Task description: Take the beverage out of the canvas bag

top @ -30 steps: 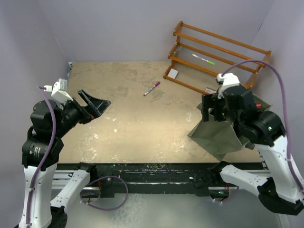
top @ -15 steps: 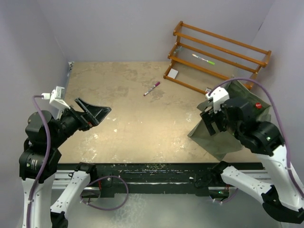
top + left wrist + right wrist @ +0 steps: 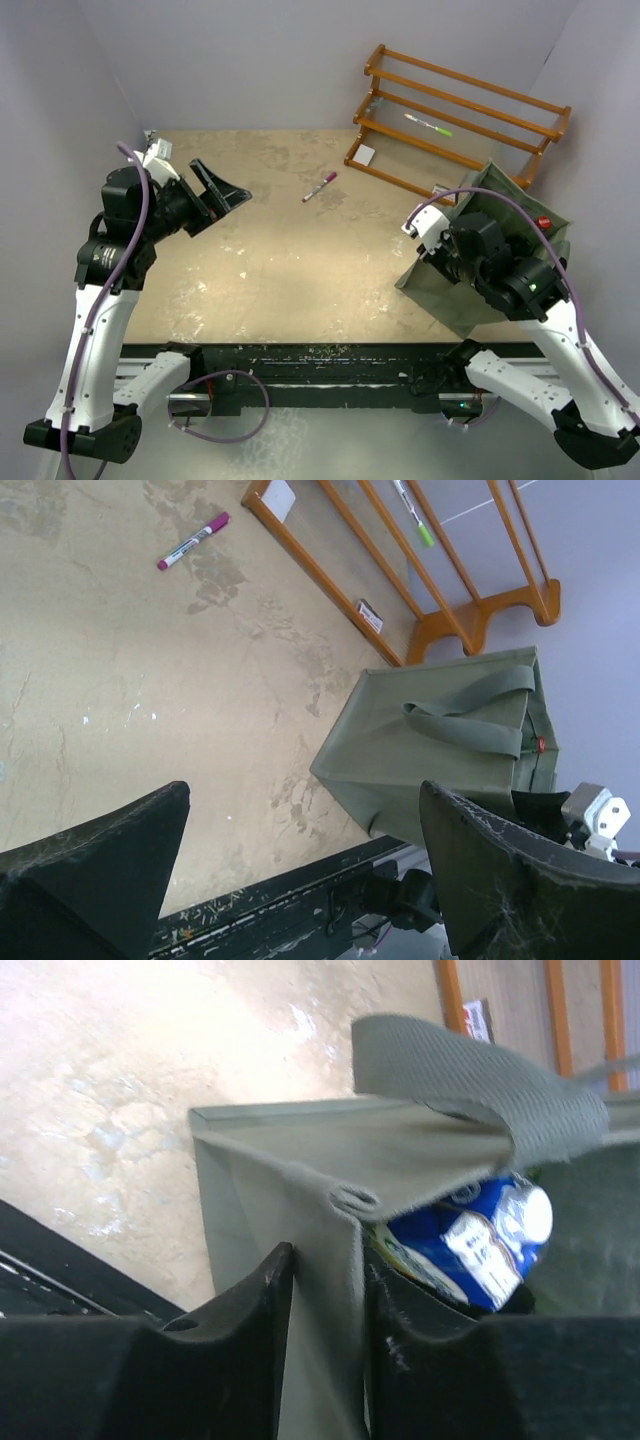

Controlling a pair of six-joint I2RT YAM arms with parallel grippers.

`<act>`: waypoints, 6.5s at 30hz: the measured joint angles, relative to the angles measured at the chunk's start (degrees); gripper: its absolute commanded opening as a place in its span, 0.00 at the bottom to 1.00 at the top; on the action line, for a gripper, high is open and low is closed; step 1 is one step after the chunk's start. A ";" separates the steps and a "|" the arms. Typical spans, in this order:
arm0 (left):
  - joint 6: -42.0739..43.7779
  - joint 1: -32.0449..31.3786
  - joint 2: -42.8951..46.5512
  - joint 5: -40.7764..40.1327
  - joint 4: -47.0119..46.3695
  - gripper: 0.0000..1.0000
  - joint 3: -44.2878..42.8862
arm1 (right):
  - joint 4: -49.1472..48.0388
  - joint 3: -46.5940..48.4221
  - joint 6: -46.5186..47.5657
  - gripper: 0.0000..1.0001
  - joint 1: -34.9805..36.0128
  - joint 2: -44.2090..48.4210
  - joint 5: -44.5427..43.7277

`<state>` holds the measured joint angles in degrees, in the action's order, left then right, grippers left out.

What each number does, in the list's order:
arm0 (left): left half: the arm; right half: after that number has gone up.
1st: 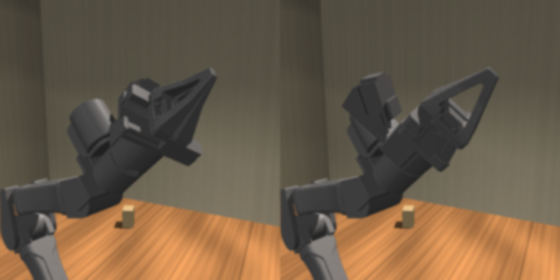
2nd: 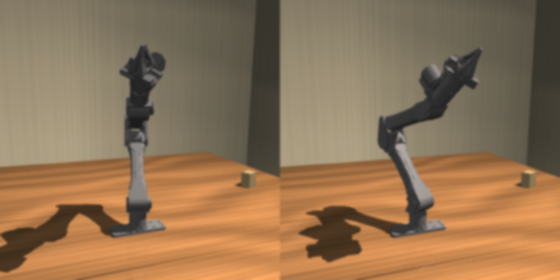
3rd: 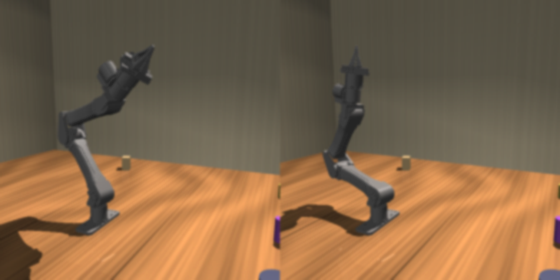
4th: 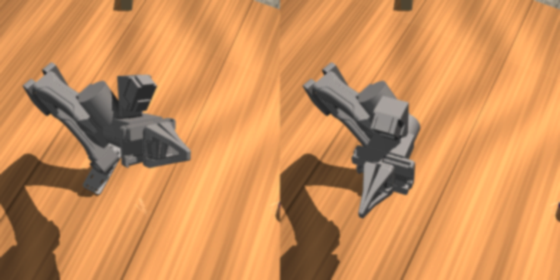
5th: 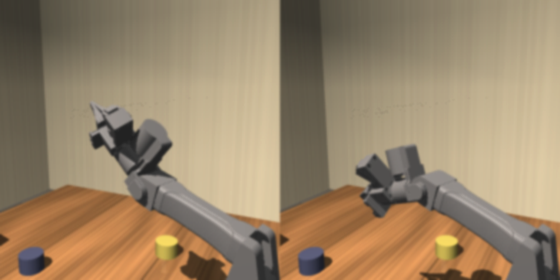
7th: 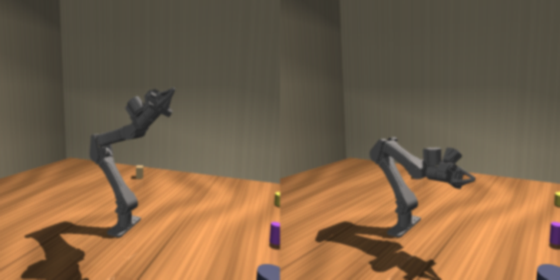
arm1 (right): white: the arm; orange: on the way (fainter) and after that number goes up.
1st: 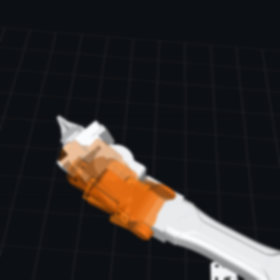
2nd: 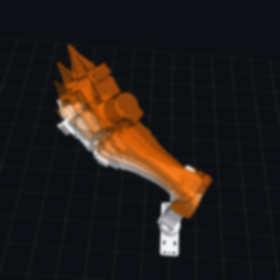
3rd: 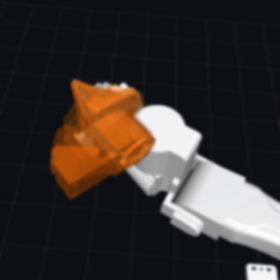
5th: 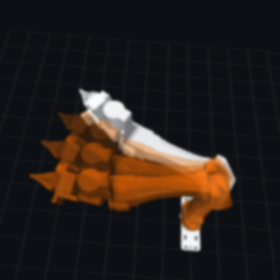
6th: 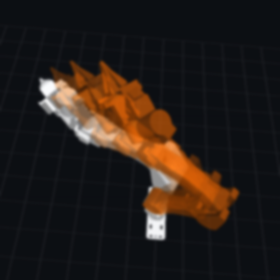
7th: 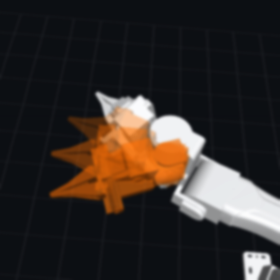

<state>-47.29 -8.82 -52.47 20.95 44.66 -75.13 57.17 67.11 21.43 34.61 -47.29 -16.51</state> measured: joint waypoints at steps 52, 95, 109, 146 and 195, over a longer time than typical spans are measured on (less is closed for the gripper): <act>6.51 0.00 -9.73 3.85 -6.40 0.99 -4.61 | -18.01 20.15 -37.53 0.00 2.36 -37.20 29.68; 6.62 -18.67 -24.76 12.81 -19.63 0.99 -12.70 | -10.62 27.43 -38.82 0.90 7.39 -20.44 22.16; 18.12 -41.35 -39.36 3.85 -25.31 0.99 -24.74 | 4.94 28.55 -54.58 0.86 6.27 -12.41 -20.46; 26.99 -46.45 -63.73 -15.17 -39.65 0.61 -28.26 | -1.73 5.75 -62.62 0.25 0.94 -1.31 -21.07; 25.09 -46.93 -64.26 -25.57 -20.26 0.00 -54.75 | -5.51 4.76 -54.21 0.28 0.94 -0.52 -21.53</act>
<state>-22.20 -55.75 -116.73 -4.62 24.40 -129.88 51.66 71.88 -32.77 35.55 -47.81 -38.04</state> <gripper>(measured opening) 0.319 0.278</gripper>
